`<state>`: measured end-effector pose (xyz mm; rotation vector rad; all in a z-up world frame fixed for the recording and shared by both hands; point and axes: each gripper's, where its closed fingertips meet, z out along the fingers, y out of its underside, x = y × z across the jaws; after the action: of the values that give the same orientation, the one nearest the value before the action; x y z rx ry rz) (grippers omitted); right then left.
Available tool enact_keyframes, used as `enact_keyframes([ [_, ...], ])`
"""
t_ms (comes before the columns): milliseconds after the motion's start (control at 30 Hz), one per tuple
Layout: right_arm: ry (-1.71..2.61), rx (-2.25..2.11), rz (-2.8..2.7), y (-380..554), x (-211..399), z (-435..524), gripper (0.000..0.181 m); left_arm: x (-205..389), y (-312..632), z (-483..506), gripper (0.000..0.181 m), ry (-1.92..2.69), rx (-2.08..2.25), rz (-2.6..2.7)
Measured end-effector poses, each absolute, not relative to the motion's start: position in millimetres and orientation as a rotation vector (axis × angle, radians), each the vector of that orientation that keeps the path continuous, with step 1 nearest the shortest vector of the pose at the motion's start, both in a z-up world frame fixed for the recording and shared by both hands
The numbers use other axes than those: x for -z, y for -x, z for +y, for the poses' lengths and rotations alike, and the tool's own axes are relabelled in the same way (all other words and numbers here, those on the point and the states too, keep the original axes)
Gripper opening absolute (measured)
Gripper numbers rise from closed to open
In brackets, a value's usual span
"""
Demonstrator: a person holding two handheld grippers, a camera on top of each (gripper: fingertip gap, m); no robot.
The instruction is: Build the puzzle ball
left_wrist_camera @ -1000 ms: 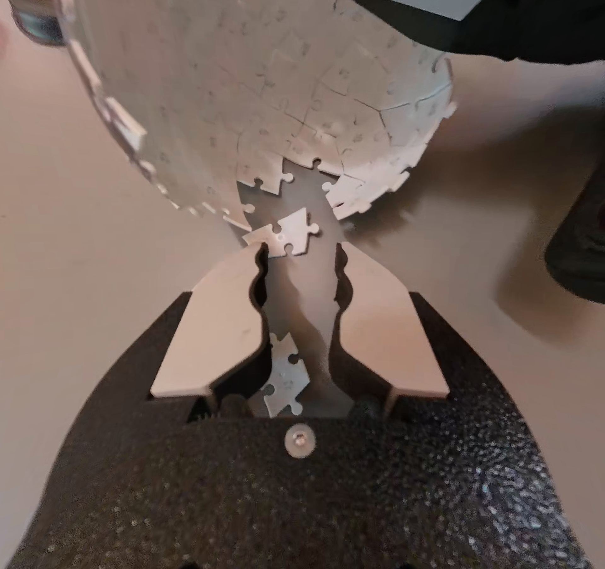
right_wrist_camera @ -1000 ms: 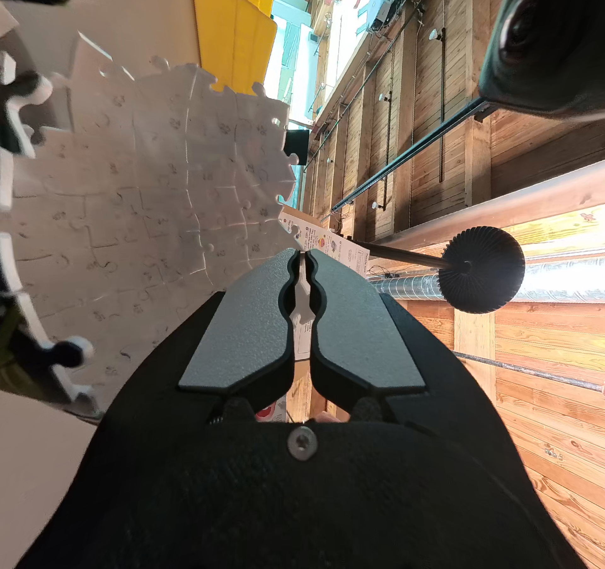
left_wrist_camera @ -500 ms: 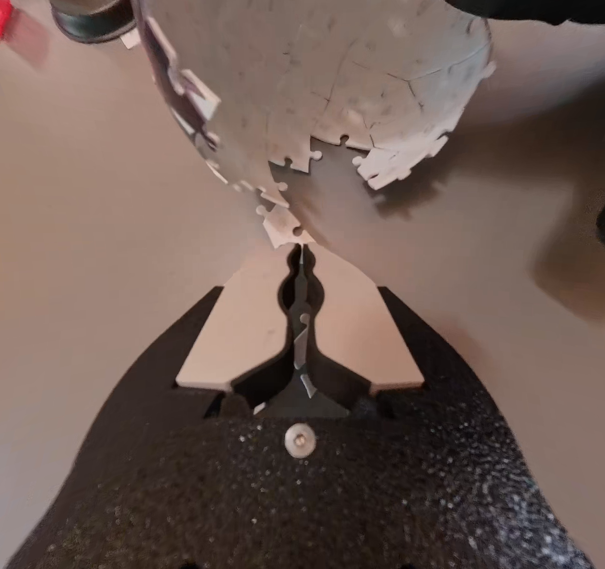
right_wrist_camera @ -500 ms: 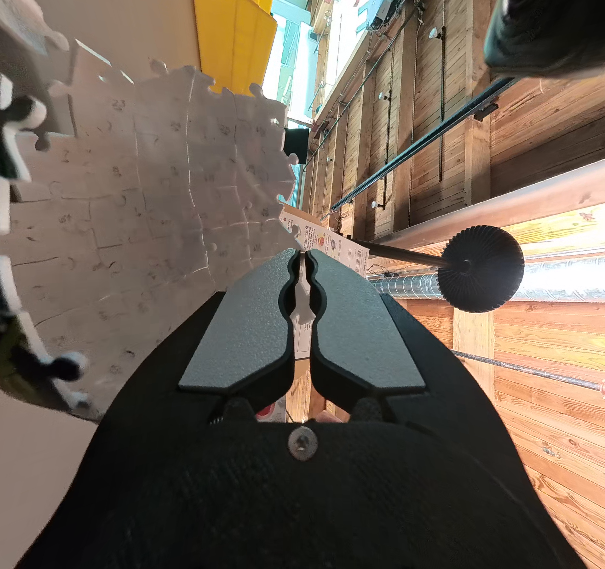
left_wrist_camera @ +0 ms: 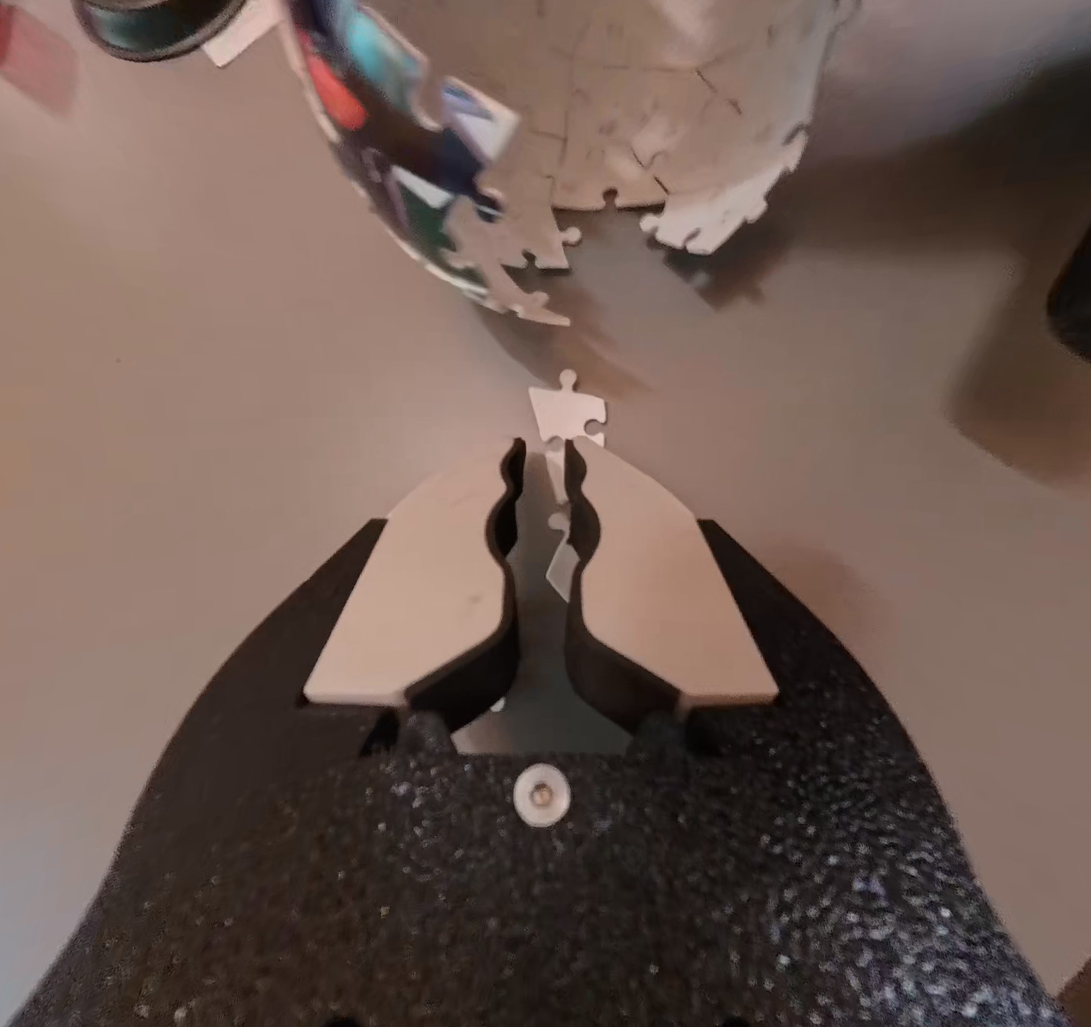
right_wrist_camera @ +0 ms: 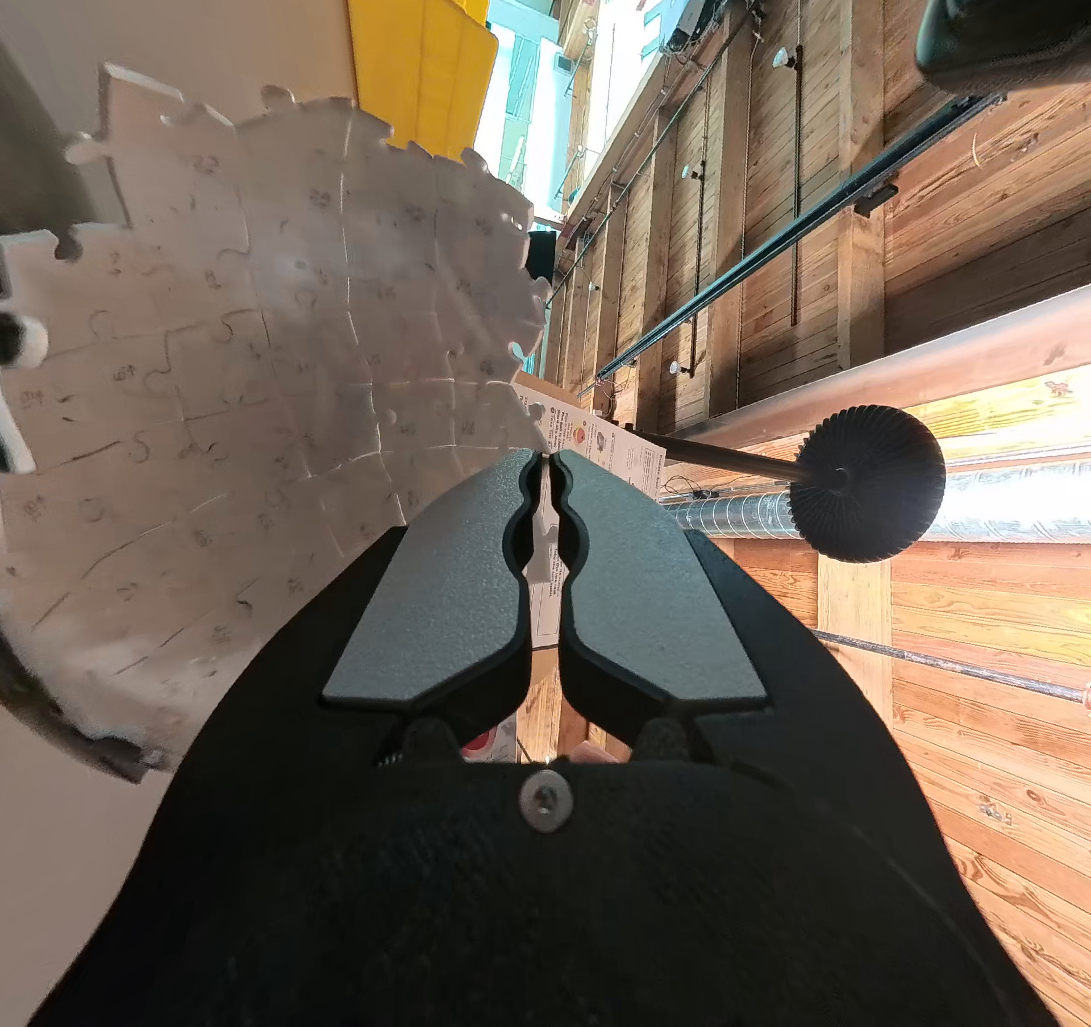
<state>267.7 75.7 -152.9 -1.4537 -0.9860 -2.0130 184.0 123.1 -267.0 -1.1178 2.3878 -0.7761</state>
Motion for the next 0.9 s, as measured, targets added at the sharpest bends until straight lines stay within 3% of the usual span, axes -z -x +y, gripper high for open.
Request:
enact_keyframes([
  [33, 1.454, 2.014, -0.986, -268, 153, 76, 0.002, 273, -183, 123, 0.008, 1.094, 0.735, 2.409],
  [100, 1.454, 2.014, -0.986, -267, 153, 76, 0.002, 275, -184, 120, 0.000, 1.093, 0.741, 2.401],
  [333, 1.452, 2.019, -0.984, -266, 153, 77, 0.002, 275, -183, 121, 0.001, 1.094, 0.727, 2.416],
  [500, 1.444, 2.046, -0.990, -261, 152, 78, 0.001, 253, -181, 119, 0.012, 1.142, 0.875, 2.347],
  [900, 1.453, 2.097, -0.895, -255, 151, 74, 0.002, 270, -171, 120, 0.031, 1.157, 0.639, 2.353],
])
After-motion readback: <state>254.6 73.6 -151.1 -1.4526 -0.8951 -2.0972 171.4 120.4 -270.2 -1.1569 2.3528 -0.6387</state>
